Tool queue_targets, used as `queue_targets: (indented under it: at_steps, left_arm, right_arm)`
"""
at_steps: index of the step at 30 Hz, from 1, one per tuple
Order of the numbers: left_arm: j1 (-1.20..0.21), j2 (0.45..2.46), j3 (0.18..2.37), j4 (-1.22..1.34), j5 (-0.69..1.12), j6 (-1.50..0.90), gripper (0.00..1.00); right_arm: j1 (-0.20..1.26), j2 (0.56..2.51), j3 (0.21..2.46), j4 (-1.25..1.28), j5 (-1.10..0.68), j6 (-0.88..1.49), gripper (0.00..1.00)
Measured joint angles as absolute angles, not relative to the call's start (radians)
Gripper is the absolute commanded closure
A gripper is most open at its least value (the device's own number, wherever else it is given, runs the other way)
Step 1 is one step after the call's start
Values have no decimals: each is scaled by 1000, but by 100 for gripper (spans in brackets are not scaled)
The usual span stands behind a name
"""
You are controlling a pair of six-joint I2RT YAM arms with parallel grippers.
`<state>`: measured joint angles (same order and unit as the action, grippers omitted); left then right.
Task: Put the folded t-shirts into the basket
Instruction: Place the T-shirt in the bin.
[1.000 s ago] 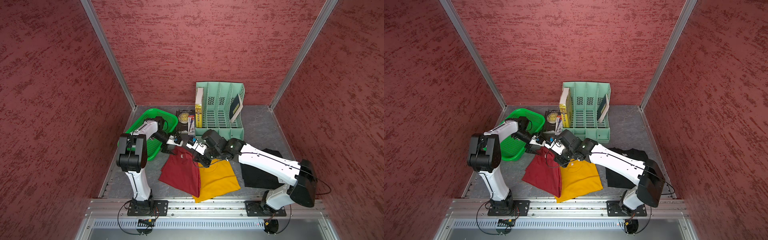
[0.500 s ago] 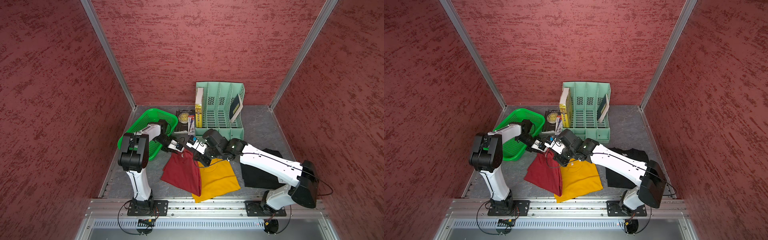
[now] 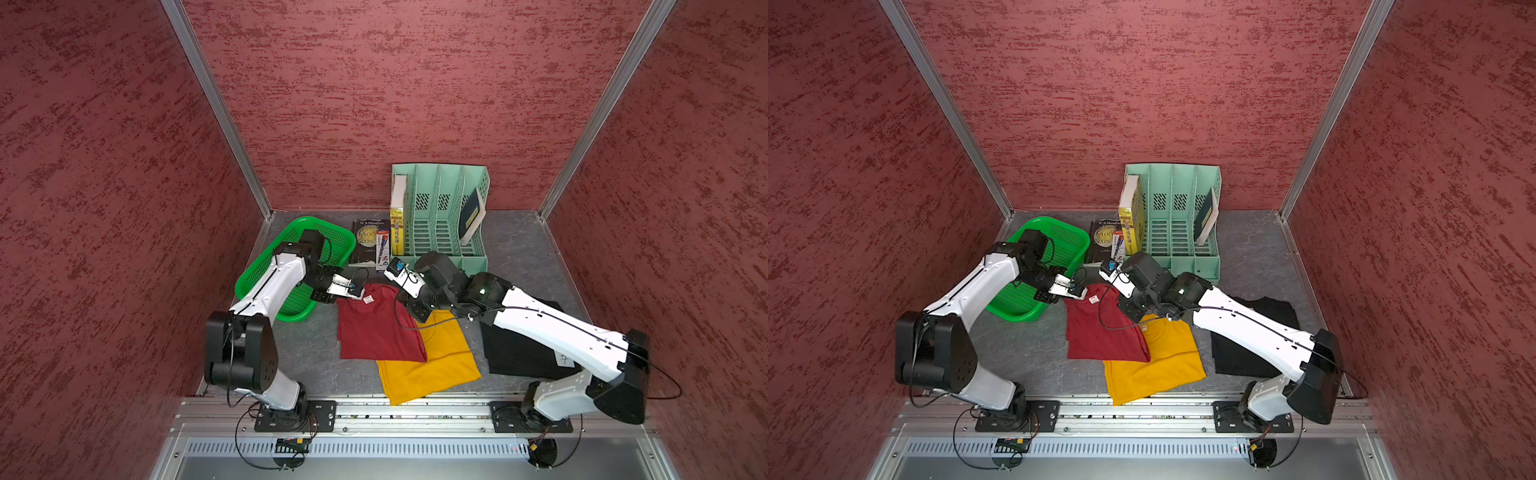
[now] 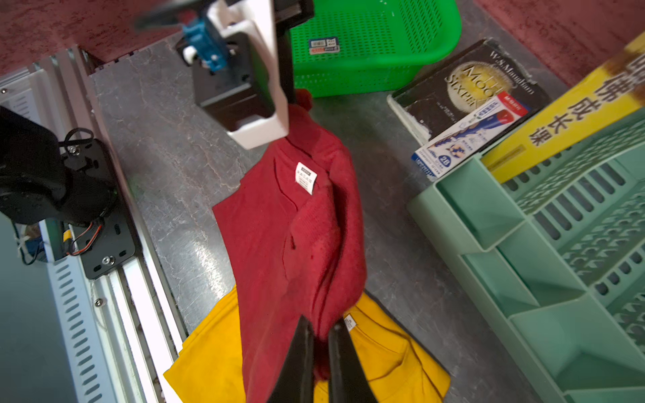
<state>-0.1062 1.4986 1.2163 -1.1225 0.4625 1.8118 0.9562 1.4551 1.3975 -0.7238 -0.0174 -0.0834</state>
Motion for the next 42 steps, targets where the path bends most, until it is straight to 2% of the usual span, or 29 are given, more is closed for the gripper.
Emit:
queue_targets:
  at_steps: [8,18,26,37,42]
  left_arm:
    - [-99,1352,1385,-1365,334,1433,100]
    - [8,1221,1502,-1604,255,1136,100]
    - [255,1272,1577,-1635,235,1096,100]
    - [394,1464,1604,-1618,231,1110,100]
    - [473,1554,1598,-1537,209,1136,100]
  right_arm:
    - [954,1560,1586,-710,55,-141,100]
    - [952,1680,1653,-448,91,-335,100]
    - [932,1946,1890,-336,62,-400,100]
    - [878,2297,2336,-314,-22,-393,100]
    - [876,2404,2426,-260,-49,-389,100]
